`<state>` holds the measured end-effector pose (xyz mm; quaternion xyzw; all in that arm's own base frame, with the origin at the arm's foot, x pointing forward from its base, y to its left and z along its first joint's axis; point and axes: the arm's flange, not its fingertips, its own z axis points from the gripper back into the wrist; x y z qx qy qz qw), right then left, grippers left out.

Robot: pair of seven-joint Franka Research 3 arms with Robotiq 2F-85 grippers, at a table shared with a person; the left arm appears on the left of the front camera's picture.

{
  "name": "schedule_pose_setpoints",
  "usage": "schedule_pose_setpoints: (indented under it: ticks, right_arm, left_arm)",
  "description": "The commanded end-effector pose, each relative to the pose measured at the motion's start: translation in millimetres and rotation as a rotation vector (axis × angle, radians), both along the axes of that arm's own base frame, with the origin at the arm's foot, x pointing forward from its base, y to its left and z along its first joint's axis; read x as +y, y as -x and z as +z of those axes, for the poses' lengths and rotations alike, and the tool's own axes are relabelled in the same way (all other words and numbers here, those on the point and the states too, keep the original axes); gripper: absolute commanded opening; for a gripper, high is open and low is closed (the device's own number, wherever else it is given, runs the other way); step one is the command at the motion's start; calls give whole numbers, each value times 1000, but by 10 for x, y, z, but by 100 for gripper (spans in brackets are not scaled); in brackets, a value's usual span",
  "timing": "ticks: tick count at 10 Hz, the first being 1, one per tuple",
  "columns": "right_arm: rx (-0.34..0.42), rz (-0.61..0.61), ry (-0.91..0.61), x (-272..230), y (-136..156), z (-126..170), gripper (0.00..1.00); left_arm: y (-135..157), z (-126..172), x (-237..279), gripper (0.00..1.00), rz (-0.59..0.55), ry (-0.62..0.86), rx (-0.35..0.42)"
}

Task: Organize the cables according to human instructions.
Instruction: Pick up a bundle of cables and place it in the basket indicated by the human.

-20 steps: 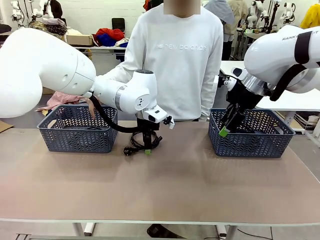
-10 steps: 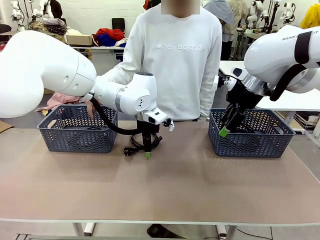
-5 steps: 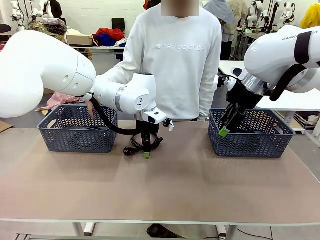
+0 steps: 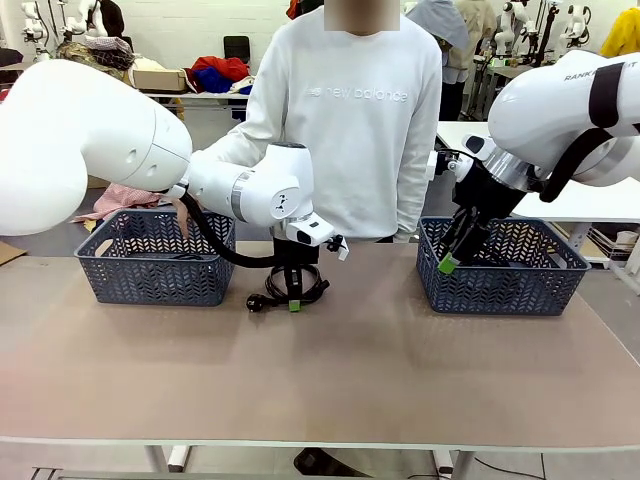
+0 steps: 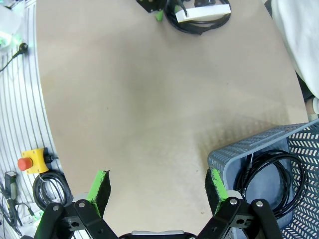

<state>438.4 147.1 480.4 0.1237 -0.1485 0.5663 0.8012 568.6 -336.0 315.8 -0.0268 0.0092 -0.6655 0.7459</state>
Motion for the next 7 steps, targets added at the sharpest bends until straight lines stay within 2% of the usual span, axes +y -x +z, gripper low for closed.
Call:
schedule_pose_setpoints:
  ticks: [1, 2, 3, 6, 7]
  right_arm:
    - [-5, -2, 0, 8, 0, 21, 100]
    - [-5, -2, 0, 8, 0, 21, 100]
    - [-5, -2, 0, 8, 0, 21, 100]
    - [-5, -2, 0, 8, 0, 21, 100]
    - [-5, -2, 0, 8, 0, 21, 100]
  left_arm:
    - [6, 37, 26, 10, -8, 14, 15]
    - [7, 46, 29, 2, -11, 15, 10]
    - [18, 81, 23, 0, -16, 17, 11]
    - [69, 386, -47, 0, -34, 19, -22]
    - [80, 514, -76, 3, -51, 25, -28]
